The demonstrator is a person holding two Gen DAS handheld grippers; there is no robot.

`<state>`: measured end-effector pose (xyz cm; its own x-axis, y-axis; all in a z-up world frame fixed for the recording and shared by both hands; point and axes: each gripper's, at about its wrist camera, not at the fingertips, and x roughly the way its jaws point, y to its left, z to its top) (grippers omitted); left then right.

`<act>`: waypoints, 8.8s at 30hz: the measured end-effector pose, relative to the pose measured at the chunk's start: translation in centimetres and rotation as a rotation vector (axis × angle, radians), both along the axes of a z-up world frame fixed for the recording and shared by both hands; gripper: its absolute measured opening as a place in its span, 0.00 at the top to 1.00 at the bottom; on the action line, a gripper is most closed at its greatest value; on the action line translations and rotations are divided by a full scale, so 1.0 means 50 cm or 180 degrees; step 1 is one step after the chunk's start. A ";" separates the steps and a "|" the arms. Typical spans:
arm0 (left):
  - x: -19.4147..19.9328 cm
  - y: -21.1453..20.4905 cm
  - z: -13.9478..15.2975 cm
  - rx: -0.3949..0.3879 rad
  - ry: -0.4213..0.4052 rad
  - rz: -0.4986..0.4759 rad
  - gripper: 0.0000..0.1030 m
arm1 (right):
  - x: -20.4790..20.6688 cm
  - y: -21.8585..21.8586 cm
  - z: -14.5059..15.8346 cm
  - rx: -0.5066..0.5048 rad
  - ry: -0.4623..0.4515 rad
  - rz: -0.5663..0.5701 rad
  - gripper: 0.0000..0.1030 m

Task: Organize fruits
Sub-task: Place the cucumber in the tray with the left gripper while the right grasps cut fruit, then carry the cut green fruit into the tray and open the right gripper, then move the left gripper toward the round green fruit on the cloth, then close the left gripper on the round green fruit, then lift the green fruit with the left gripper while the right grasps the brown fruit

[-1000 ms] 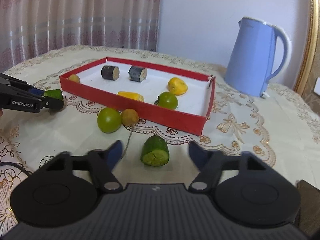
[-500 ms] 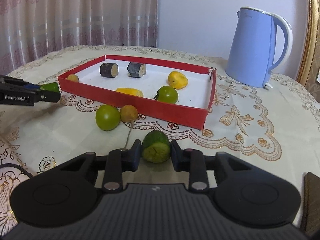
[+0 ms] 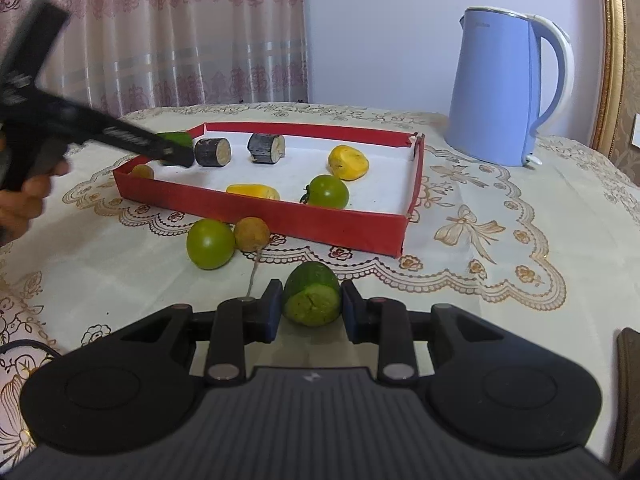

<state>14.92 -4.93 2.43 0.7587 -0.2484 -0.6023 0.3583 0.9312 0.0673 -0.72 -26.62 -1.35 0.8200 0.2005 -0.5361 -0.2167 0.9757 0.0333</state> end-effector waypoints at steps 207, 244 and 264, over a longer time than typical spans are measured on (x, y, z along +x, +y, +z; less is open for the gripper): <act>-0.154 0.064 -0.093 0.0018 -0.0064 0.0286 0.56 | 0.096 0.136 0.002 -0.0455 0.0075 0.0189 0.55; -0.175 0.070 -0.078 -0.0145 -0.0281 0.0172 0.66 | 0.057 0.091 0.009 -0.0169 -0.0081 0.0115 0.76; -0.132 0.000 -0.009 0.0163 -0.0491 0.0258 0.66 | -0.026 0.047 0.045 -0.0025 -0.0345 0.0006 0.76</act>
